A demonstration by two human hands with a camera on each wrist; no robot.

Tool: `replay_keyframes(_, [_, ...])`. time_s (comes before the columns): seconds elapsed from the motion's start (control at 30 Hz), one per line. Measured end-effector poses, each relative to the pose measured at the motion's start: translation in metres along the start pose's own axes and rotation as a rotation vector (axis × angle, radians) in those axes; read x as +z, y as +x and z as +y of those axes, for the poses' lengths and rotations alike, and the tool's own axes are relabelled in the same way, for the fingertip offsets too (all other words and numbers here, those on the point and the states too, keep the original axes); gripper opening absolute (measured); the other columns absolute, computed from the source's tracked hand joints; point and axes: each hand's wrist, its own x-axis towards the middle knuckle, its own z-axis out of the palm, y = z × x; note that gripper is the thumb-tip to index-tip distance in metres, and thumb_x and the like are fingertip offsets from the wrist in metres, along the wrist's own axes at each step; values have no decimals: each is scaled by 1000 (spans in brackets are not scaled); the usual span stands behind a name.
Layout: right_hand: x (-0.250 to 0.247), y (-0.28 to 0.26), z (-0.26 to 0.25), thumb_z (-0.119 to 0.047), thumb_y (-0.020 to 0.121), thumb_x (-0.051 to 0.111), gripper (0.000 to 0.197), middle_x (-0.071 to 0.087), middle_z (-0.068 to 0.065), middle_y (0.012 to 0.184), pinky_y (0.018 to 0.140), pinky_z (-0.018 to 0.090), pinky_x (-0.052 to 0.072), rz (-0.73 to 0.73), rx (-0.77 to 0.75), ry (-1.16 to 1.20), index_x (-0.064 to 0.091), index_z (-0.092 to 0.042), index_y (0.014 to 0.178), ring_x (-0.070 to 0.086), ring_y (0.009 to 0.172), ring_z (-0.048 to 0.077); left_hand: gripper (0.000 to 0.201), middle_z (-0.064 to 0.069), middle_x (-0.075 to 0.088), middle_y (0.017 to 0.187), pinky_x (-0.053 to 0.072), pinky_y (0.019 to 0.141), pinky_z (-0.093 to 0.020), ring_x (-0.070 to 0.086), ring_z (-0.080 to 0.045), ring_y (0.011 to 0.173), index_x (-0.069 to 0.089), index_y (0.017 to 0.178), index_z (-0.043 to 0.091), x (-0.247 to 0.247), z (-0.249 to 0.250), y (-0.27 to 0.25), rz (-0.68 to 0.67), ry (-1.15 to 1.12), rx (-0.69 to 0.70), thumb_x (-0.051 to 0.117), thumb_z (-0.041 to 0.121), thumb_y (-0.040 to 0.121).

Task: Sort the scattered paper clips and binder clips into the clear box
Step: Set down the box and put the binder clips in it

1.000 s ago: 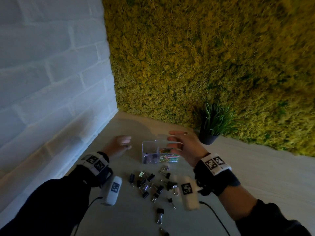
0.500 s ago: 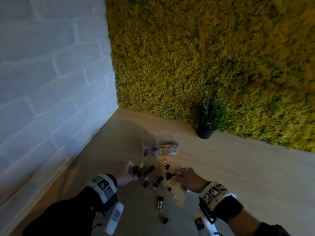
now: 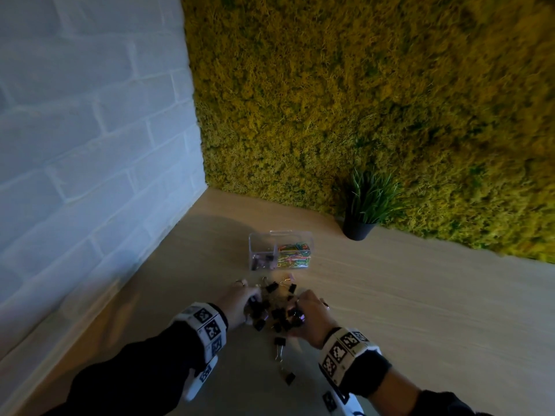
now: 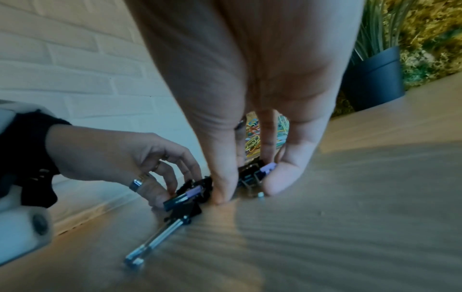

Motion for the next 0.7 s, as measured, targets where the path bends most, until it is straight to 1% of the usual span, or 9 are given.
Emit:
replay_keyframes(0.1, [-4, 6, 0, -14, 81, 64, 27, 50, 6, 118, 97, 25, 41, 72, 1, 38, 64, -11, 108, 54, 112, 24, 28, 0, 41, 95, 40, 77, -24, 52, -20, 90, 61, 106, 10, 0, -1, 2, 37, -60, -12, 63, 3, 80])
replay_keyframes(0.17, [-8, 8, 1, -8, 82, 60, 13, 52, 4, 106, 91, 27, 46, 91, 23, 93, 65, -19, 87, 58, 98, 21, 23, 0, 48, 90, 39, 71, -20, 51, -15, 83, 62, 101, 10, -1, -2, 3, 41, -117, -14, 62, 2, 79])
replay_keyframes(0.27, [-14, 10, 5, -7, 80, 63, 38, 51, -1, 97, 79, 22, 49, 113, 64, 187, 44, -36, 63, 55, 85, 15, 22, 0, 52, 87, 39, 71, -21, 51, -12, 83, 63, 98, 8, -3, 0, 3, 46, -119, -29, 62, 1, 78])
replay_keyframes(0.33, [-19, 11, 9, -8, 80, 63, 39, 53, -2, 92, 77, 23, 49, 112, 81, 199, 43, -36, 62, 58, 84, 17, 23, 0, 50, 89, 38, 70, -22, 50, -12, 83, 62, 99, 9, -4, 3, 2, 52, -105, -49, 64, 2, 78])
replay_keyframes(0.4, [-23, 14, 17, -6, 79, 63, 35, 57, -3, 80, 66, 22, 52, 105, 112, 296, 48, -33, 64, 60, 73, 16, 20, -1, 47, 91, 37, 69, -22, 48, -14, 83, 59, 96, 14, -5, 4, 3, 46, -100, -70, 65, 6, 79])
replay_keyframes(0.47, [-28, 15, 24, -3, 81, 64, 28, 59, -4, 69, 51, 18, 53, 104, 154, 511, 56, -26, 67, 61, 54, 9, 20, -2, 46, 95, 36, 69, -22, 48, -15, 84, 52, 92, 19, -4, 1, 5, 26, -104, -101, 66, 11, 79])
replay_keyframes(0.53, [-33, 14, 28, 4, 84, 61, 23, 58, 4, 64, 42, 18, 52, 80, 194, 791, 58, -14, 70, 57, 38, 5, 21, -1, 46, 95, 36, 71, -24, 46, -15, 85, 54, 99, 15, -5, -2, 8, -8, -84, -131, 66, 17, 81])
replay_keyframes(0.6, [-36, 12, 30, 9, 87, 54, 21, 58, 8, 60, 40, 19, 52, 64, 236, 1050, 58, -6, 72, 56, 36, 9, 21, 5, 43, 85, 34, 64, -19, 43, -15, 84, 52, 100, 13, -6, -3, 10, -47, -53, -144, 64, 20, 84])
replay_keyframes(0.7, [-35, 10, 34, 4, 91, 49, 17, 64, 8, 57, 46, 21, 55, 105, 321, 1478, 60, -1, 79, 61, 48, 13, 18, 13, 34, 73, 27, 50, -13, 41, -7, 66, 43, 87, 18, -7, -3, 12, -54, -59, -117, 62, 18, 87])
